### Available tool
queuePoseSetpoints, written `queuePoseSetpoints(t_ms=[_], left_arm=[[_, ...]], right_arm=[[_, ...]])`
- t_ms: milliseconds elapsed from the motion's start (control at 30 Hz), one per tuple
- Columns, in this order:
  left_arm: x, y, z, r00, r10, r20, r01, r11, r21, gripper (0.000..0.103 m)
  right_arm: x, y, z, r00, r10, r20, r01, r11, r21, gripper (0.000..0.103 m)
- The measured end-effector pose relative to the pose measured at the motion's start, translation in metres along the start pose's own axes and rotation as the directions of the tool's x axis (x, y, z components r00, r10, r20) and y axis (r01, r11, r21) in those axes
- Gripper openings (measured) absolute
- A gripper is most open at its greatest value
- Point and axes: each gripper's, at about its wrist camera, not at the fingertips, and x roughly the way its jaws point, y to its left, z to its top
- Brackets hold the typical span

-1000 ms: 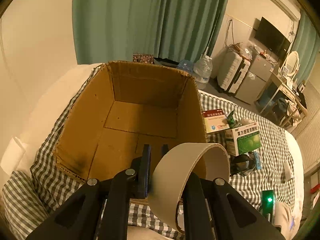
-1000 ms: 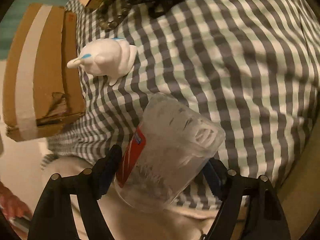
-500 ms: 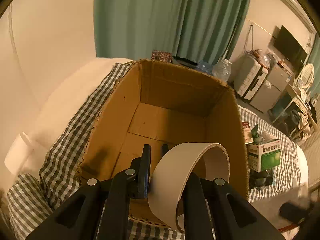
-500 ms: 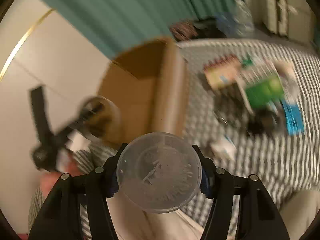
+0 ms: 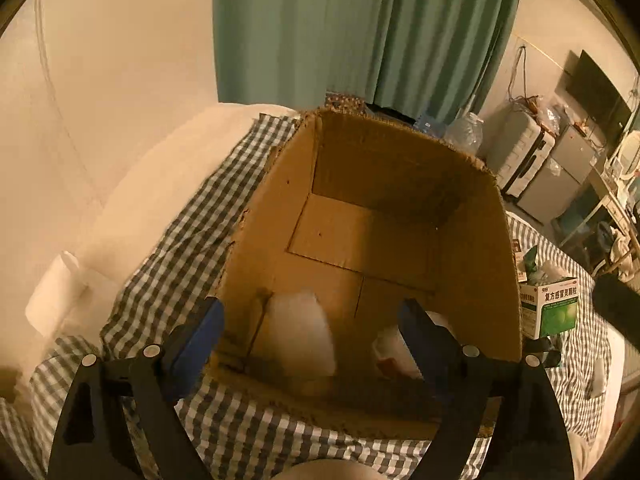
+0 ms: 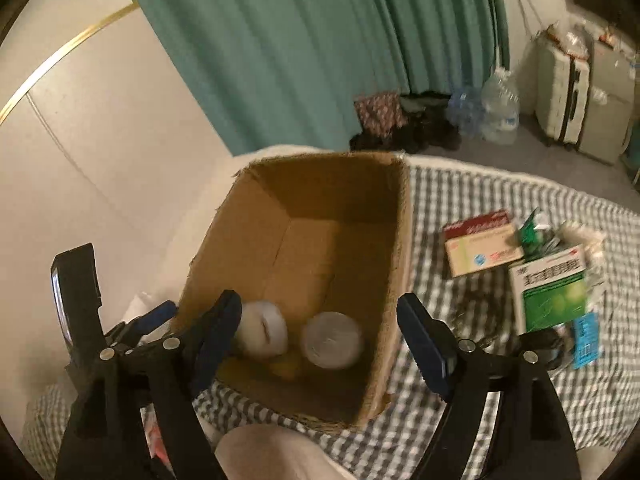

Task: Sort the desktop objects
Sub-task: 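Carry the clear round container with the right gripper and drop it into the cardboard box, then grasp the white plush toy with the left gripper while the right gripper grasps the white bottle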

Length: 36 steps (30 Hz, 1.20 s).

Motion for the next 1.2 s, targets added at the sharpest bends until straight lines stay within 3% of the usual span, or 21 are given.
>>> queuePoseSetpoints(t_ms=[200,367,467,667,867,1000,1200], left_arm=[[-0.05,-0.021,-0.01,0.996,-0.036,0.082,0.033,0.998,0.047,0.095],[-0.093,-0.07,-0.028,0.979,-0.158,0.129,0.147,0.985,0.094,0.103],[-0.103,-0.106,-0.045,0.967,-0.217,0.131,0.199,0.97,0.137,0.103],[-0.073,-0.18,-0.093,0.964,-0.259,0.054,0.241,0.945,0.221,0.103],[-0.026,-0.226,-0.136,0.976,-0.217,-0.014,0.211,0.929,0.303,0.103],[-0.002,-0.237,-0.152,0.982,-0.188,-0.009,0.178,0.917,0.357,0.103],[0.036,-0.238,-0.156,0.992,-0.126,-0.028,0.127,0.92,0.37,0.103]], right_arm=[[-0.06,-0.028,-0.005,0.992,-0.055,0.118,0.057,0.998,-0.011,0.08],[-0.129,-0.082,-0.023,0.975,-0.128,0.18,0.118,0.991,0.064,0.081],[-0.168,-0.12,-0.041,0.952,-0.223,0.21,0.204,0.973,0.111,0.088],[-0.218,-0.197,-0.087,0.891,-0.405,0.205,0.375,0.911,0.17,0.089],[-0.231,-0.281,-0.124,0.851,-0.511,0.124,0.46,0.837,0.295,0.089],[-0.23,-0.327,-0.143,0.844,-0.531,0.082,0.466,0.799,0.381,0.089],[-0.211,-0.377,-0.157,0.843,-0.538,0.019,0.48,0.766,0.429,0.089]])
